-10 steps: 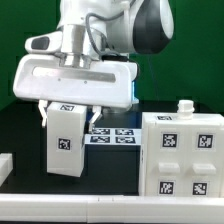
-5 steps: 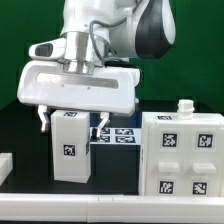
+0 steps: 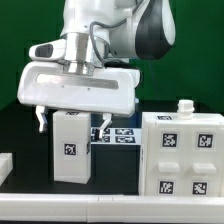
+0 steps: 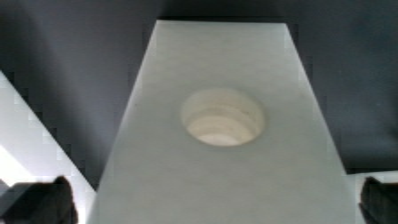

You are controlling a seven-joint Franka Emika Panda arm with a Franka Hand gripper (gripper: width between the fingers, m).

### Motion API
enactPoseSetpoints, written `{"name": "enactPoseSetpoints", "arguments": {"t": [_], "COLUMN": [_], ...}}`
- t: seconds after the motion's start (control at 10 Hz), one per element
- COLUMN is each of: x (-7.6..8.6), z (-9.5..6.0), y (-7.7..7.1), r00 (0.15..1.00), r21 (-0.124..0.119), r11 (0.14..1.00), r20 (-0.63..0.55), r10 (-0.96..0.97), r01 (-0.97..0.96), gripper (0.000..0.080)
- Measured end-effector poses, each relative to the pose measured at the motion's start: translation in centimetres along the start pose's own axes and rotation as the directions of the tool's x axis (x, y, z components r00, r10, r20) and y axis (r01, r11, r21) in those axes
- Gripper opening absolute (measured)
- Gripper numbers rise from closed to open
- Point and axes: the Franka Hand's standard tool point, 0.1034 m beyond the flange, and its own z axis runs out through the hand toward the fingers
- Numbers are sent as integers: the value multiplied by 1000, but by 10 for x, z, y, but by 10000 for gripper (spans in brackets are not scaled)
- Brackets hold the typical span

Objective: Assemble cabinet

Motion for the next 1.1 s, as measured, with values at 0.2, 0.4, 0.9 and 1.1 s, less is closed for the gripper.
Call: {"name": "enactPoseSetpoints", "arguments": {"t": [0.2, 0.4, 0.9, 1.1], "x": [10, 19, 46, 54], "z": [-15, -14, -7, -1], "y": [-7, -10, 12, 9], "r00": [995, 975, 812, 737], "r21": [71, 122, 158, 137], "r11": [997, 991, 987, 990], "r20": [101, 218, 580, 672], "r10": [23, 34, -70, -71], "r01": [-30, -62, -27, -30], "gripper": [797, 797, 797, 797]}}
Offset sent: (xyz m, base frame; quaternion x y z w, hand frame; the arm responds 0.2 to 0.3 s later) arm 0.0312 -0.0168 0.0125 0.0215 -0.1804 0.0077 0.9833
